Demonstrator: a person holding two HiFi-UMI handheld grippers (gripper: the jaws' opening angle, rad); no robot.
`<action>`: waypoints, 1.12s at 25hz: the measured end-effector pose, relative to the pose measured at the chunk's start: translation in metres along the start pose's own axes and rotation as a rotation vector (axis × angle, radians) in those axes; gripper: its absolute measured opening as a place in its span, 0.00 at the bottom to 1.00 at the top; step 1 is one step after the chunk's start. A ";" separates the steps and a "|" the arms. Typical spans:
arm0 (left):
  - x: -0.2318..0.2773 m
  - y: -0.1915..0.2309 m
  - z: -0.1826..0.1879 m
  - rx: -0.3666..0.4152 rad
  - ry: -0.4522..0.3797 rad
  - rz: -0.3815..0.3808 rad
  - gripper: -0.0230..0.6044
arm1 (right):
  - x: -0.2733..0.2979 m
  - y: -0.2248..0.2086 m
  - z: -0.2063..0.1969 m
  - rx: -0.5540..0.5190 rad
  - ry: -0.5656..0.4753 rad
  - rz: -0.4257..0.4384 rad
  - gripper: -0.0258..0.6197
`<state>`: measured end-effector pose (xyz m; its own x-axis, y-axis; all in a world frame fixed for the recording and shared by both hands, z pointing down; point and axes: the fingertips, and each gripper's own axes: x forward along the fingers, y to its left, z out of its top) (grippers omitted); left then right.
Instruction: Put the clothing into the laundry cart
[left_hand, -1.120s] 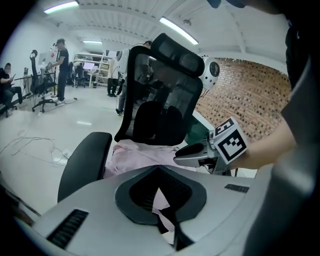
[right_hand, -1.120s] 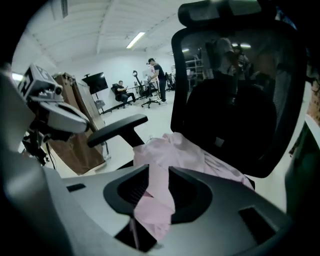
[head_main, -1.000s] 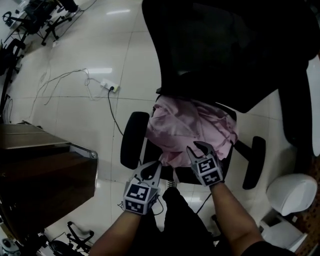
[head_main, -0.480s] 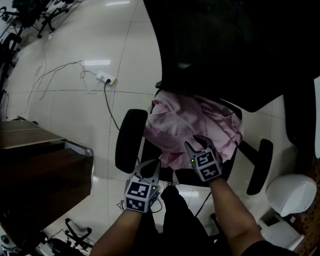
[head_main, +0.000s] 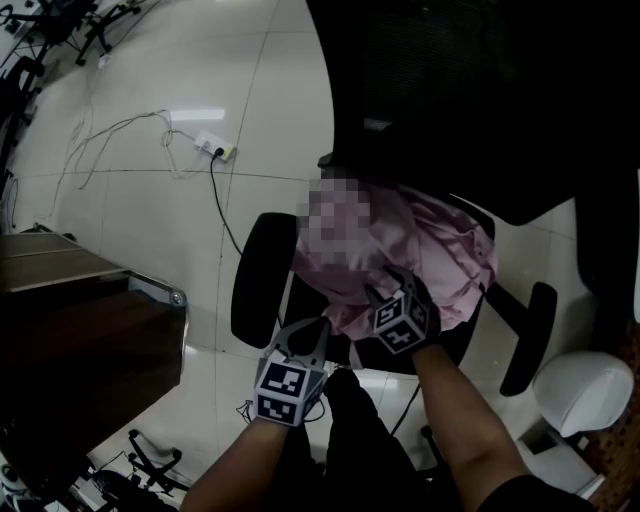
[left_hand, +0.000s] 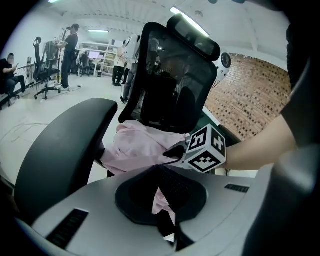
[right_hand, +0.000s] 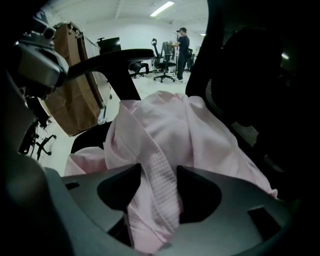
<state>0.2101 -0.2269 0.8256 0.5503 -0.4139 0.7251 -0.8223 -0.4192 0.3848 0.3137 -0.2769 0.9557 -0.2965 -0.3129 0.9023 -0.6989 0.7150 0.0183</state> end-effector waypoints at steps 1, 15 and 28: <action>-0.001 0.001 0.000 -0.001 0.000 0.000 0.03 | 0.002 -0.001 0.000 -0.007 0.010 -0.011 0.43; -0.034 0.000 0.020 -0.004 -0.044 0.015 0.03 | -0.083 -0.021 0.030 0.510 -0.240 0.106 0.12; -0.131 -0.028 0.068 0.028 -0.207 0.039 0.03 | -0.251 -0.013 0.107 0.773 -0.626 0.284 0.11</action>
<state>0.1708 -0.2157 0.6813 0.5387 -0.5862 0.6050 -0.8407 -0.4211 0.3405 0.3279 -0.2747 0.6826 -0.6468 -0.6224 0.4408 -0.7121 0.2858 -0.6413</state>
